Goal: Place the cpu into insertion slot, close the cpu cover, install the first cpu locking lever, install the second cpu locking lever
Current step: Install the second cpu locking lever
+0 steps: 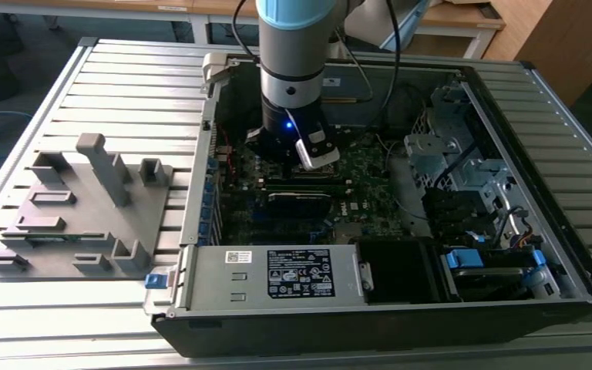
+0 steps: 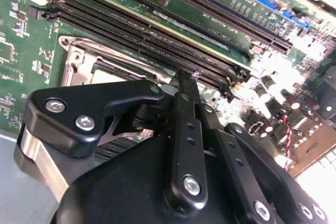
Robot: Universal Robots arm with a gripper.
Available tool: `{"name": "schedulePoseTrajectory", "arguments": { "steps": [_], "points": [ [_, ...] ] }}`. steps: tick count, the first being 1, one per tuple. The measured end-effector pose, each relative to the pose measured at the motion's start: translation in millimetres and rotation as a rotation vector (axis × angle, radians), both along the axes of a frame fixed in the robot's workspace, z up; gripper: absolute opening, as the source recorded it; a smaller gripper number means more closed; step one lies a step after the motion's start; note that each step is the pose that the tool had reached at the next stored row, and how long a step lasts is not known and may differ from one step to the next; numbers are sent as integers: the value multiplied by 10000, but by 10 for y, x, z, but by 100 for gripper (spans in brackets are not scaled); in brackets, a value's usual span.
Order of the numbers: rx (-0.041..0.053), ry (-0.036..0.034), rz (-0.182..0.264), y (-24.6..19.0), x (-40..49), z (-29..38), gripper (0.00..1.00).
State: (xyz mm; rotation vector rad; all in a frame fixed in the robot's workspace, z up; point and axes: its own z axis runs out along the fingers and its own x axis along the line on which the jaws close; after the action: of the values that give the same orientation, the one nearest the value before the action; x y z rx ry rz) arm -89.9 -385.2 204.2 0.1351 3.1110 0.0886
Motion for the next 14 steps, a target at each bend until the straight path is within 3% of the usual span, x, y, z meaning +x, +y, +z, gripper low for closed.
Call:
{"name": "schedulePoseTrajectory", "arguments": {
  "steps": [6,11,14],
  "points": [
    [161,-5,0,-23,0,7,10],
    [380,-10,1,-52,0,21,10],
    [407,-10,1,-70,0,22,10]
  ]
}}
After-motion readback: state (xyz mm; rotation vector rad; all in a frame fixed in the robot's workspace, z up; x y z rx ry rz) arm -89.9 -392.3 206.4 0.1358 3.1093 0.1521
